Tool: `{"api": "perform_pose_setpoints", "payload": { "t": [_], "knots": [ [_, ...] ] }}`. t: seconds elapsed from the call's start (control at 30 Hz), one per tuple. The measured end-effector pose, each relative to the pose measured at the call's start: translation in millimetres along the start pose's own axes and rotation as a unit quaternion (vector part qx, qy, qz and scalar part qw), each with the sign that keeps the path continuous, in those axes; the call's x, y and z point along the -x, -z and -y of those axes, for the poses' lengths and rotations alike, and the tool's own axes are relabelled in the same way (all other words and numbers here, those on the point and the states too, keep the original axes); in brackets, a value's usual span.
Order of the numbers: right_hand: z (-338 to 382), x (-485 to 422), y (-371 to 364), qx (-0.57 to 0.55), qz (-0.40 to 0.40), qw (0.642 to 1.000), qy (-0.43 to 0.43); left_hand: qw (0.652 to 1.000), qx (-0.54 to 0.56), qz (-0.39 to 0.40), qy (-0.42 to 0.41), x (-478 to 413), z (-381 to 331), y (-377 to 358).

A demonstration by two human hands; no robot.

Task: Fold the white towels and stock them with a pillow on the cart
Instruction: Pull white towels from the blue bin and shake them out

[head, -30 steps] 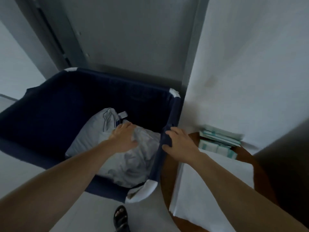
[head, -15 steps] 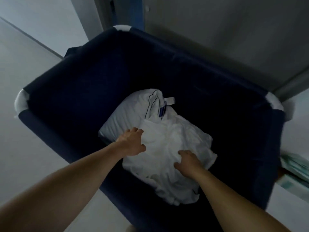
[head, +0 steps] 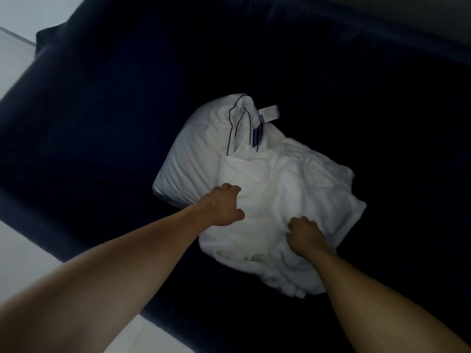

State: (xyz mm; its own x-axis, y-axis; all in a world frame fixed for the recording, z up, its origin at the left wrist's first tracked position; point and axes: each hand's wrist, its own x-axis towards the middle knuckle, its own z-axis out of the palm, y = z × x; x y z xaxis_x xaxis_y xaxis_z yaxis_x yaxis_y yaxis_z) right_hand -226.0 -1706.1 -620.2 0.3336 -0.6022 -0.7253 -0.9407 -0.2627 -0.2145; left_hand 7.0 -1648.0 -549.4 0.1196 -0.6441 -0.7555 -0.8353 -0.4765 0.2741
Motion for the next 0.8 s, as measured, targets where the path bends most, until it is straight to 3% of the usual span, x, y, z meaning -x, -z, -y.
{"api": "perform_pose_setpoints", "payload": {
  "t": [0.17,0.33,0.5,0.63,0.73,0.8],
  "knots": [
    [-21,36,32,-0.204,-0.066,0.976,-0.045,1.000,-0.013,0.001,-0.022,23,-35,12],
    [-37,98,92,-0.482,-0.155,0.860,-0.061,0.997,-0.001,0.000,-0.075,72,-98,14],
    [-44,176,170,-0.585,-0.171,0.792,0.023,0.990,0.050,-0.014,-0.131,139,-186,8],
    [-63,267,233,-0.648,-0.210,0.722,0.121,0.969,0.133,-0.145,-0.153,199,-267,18],
    [-89,340,265,-0.666,-0.216,0.679,0.221,0.924,0.185,-0.287,-0.172,245,-319,35],
    [-112,384,281,-0.649,-0.240,0.668,0.275,0.888,0.250,-0.324,-0.208,277,-355,45]
  ]
}}
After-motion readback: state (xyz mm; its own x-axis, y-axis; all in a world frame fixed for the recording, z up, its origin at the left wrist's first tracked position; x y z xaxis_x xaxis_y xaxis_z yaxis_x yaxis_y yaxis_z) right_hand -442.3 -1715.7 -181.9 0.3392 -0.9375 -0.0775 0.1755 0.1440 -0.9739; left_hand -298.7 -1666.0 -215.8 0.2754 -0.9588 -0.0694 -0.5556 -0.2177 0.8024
